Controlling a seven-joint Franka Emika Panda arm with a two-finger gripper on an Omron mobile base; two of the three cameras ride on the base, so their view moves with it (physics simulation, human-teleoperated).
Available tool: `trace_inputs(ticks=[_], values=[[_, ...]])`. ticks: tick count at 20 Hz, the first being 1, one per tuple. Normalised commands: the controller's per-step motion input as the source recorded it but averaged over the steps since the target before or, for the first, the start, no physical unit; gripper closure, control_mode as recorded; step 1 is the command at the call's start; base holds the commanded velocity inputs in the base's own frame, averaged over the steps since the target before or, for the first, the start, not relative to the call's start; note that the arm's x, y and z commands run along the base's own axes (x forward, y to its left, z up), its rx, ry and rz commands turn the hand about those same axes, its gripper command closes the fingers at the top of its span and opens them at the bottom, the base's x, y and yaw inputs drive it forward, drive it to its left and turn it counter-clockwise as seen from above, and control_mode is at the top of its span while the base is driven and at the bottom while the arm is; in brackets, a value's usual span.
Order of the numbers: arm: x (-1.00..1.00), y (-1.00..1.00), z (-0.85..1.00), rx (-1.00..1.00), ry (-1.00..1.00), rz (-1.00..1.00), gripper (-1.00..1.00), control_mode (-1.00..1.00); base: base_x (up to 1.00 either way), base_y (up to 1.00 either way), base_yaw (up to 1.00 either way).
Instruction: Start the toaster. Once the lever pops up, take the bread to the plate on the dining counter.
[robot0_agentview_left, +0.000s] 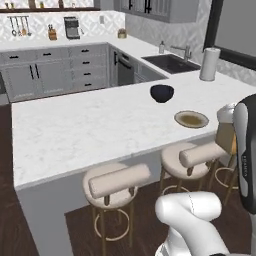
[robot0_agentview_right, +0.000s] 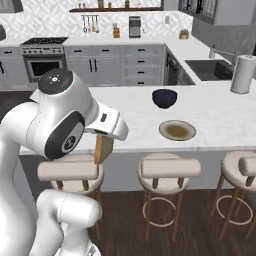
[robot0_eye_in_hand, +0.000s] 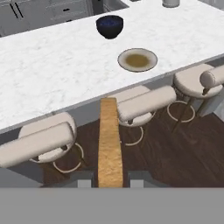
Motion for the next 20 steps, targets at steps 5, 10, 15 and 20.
trace_inputs(ticks=[5,10,15,20], values=[[0.0,0.0,0.0,0.0,0.0,0.0,1.0,1.0,0.13,-1.0,0.43],[0.0,0.0,0.0,0.0,0.0,0.0,1.0,1.0,0.42,-0.95,0.38],[0.0,0.0,0.0,0.0,0.0,0.0,1.0,1.0,0.79,-0.48,0.33],[0.0,0.0,0.0,0.0,0.0,0.0,1.0,1.0,0.84,-0.14,0.21]])
